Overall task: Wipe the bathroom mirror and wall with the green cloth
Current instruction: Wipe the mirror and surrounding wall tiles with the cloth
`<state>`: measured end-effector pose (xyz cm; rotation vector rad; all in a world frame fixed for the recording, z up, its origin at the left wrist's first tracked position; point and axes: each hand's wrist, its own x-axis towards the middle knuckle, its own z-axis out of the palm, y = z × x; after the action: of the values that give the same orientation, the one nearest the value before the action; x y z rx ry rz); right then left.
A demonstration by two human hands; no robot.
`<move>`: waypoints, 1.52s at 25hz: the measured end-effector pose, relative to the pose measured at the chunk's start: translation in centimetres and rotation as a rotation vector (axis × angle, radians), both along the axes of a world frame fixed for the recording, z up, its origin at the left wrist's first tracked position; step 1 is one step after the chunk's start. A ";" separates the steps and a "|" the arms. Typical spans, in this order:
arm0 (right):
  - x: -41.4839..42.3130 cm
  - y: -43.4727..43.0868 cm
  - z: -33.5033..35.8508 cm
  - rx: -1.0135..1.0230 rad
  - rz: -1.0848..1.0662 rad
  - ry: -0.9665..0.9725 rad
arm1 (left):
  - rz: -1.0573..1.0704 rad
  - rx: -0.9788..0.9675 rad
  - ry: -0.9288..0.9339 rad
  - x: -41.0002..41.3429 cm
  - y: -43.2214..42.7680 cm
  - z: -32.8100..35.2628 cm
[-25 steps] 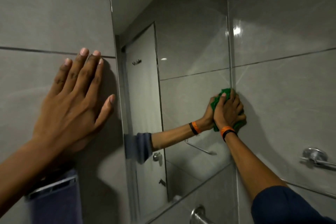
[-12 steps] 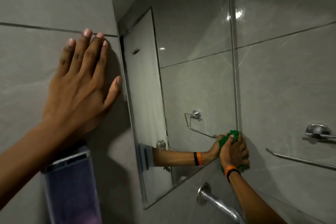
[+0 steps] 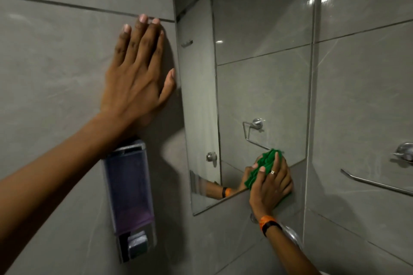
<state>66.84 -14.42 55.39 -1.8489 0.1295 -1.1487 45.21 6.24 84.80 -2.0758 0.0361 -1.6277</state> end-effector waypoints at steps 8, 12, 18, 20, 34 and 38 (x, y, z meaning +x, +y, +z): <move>-9.8 7.1 -2.0 -0.231 0.115 -0.189 | 0.008 0.004 0.017 -0.6 0.4 -0.3; -12.2 9.8 -1.8 -0.207 0.131 -0.197 | 0.027 0.009 0.044 -0.9 0.4 -0.4; -13.8 12.3 1.7 -0.215 0.143 -0.279 | 0.049 -0.004 0.070 -1.2 0.4 -0.2; -14.2 12.9 3.7 -0.183 0.121 -0.282 | 0.048 -0.007 0.076 -1.2 0.4 -0.3; -13.1 12.0 21.5 -0.174 -0.003 -0.393 | -0.044 -0.132 -0.053 -1.8 0.3 -0.2; -11.8 11.2 28.0 -0.213 0.017 -0.480 | -0.007 -0.130 -0.048 -1.9 0.3 -0.2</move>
<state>55.01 -3.24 83.40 -1.6931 -0.2911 -1.6093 43.34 6.58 84.63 -2.1335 -0.0807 -1.7241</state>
